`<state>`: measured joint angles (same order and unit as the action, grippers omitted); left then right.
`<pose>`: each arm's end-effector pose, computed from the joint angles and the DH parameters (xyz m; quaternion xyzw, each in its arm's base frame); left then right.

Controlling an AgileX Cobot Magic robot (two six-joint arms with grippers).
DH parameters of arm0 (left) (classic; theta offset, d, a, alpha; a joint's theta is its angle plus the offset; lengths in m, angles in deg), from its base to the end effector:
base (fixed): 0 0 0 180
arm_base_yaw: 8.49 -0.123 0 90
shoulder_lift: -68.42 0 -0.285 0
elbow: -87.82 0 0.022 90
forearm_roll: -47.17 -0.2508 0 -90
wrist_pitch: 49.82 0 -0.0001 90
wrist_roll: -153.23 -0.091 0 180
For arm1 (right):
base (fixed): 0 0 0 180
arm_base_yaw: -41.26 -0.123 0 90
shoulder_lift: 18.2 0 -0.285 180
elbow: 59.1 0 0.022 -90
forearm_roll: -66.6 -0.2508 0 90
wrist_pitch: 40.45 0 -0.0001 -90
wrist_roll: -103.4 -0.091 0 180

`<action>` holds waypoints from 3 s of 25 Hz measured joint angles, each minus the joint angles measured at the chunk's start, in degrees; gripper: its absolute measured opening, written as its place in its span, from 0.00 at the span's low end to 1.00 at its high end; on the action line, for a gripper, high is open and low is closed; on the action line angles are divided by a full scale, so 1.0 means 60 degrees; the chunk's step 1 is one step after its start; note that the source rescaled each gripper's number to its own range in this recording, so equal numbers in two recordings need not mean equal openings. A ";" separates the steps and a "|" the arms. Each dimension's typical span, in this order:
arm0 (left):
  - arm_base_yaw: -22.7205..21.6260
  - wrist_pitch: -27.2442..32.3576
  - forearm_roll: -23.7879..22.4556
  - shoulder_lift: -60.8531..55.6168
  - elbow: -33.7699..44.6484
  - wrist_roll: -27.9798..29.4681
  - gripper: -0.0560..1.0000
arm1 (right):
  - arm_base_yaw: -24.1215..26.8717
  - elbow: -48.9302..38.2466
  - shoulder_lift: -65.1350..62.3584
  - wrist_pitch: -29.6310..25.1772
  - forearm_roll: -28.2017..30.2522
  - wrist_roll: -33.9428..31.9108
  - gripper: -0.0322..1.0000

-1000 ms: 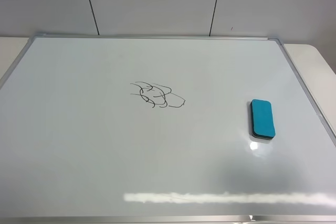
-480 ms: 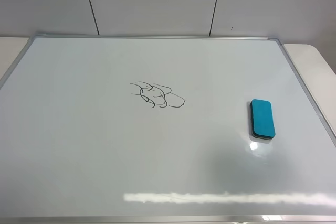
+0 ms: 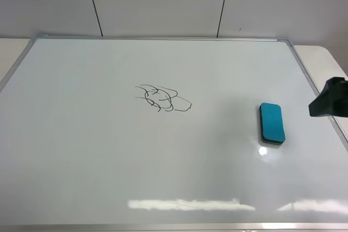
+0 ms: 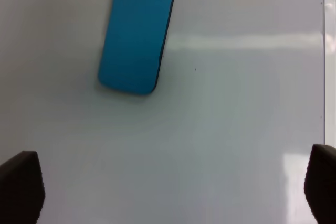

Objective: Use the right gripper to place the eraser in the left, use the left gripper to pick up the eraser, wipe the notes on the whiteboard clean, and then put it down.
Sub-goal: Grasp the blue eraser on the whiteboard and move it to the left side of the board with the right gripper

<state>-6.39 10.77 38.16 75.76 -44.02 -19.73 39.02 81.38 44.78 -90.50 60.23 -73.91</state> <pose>-0.0068 0.0127 0.2803 -0.0399 0.8449 0.0362 0.5322 0.1617 0.0141 0.2637 -0.0172 0.9701 0.0489 0.2371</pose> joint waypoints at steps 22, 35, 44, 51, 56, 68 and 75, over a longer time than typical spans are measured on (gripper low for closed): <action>0.0000 0.0000 0.0000 0.0000 0.0000 0.0000 1.00 | -0.0132 0.1142 0.5116 0.2399 -0.0331 0.0069 1.00; 0.0000 0.0000 0.0000 0.0000 0.0000 0.0000 1.00 | -0.1136 0.1150 0.5840 0.2921 -0.0331 0.0042 1.00; 0.0000 0.0000 0.0000 0.0000 0.0000 0.0000 1.00 | -0.1146 0.1150 0.5840 0.3123 -0.0331 0.0033 1.00; 0.0000 0.0000 0.0000 0.0000 0.0000 0.0000 1.00 | -0.1146 0.1150 0.5851 0.3258 -0.0331 0.0031 1.00; 0.0000 0.0000 0.0000 0.0000 0.0000 0.0000 1.00 | -0.1146 0.1150 0.5851 0.3321 -0.0331 0.0031 1.00; 0.0000 0.0000 0.0000 0.0000 0.0000 0.0000 1.00 | -0.1146 0.1150 0.5851 0.3320 -0.0178 -0.0146 0.07; 0.0000 0.0000 0.0000 0.0000 0.0000 0.0000 1.00 | -0.1146 0.1150 0.5851 0.3320 -0.0040 -0.0214 0.03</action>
<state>-6.39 10.77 38.16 75.76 -44.02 -19.73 32.14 88.28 79.88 -70.58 59.99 -75.20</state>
